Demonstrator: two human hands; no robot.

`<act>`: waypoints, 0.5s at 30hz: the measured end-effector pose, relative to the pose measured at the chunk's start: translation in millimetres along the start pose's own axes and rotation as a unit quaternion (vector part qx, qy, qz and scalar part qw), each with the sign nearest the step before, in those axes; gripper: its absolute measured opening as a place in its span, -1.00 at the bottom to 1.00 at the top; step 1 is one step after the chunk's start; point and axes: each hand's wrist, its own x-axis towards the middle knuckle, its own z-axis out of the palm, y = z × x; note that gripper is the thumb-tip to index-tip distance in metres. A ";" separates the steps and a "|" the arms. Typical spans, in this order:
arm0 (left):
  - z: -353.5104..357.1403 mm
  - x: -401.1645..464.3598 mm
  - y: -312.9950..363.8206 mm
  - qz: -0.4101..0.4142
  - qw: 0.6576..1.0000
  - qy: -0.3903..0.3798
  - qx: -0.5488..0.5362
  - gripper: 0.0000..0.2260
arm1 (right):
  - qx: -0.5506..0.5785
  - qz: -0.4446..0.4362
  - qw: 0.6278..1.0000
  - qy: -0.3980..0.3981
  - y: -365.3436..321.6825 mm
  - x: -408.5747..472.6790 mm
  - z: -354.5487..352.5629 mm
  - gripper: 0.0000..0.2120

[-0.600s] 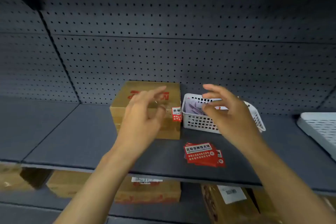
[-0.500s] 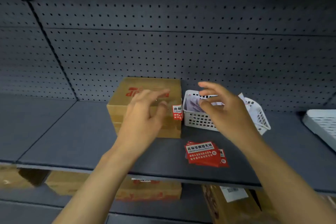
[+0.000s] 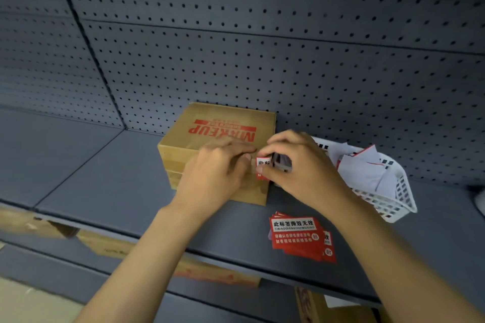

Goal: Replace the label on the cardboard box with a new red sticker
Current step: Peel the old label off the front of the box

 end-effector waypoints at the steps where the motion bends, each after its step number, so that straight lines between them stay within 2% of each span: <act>1: 0.7 -0.3 0.7 -0.001 1.000 0.005 0.016 -0.78 | 0.003 -0.008 1.000 0.000 1.9 1.0 0.9 -0.78; 6: -0.4 -0.6 1.2 0.015 0.998 0.003 0.065 -0.79 | 0.023 -0.040 0.998 0.030 11.7 3.5 4.1 -0.92; 10: -0.8 2.2 -1.7 0.021 0.996 -0.002 0.085 -0.80 | 0.050 -0.068 0.996 0.029 14.3 5.4 5.4 -0.95; 13: -0.9 3.3 -3.5 0.030 0.996 -0.003 0.089 -0.81 | 0.055 -0.068 0.996 0.019 14.6 8.7 3.6 -0.90; 15: -0.9 4.2 -5.0 0.032 0.995 0.000 0.091 -0.82 | 0.051 -0.078 0.996 0.010 12.9 10.6 2.4 -0.76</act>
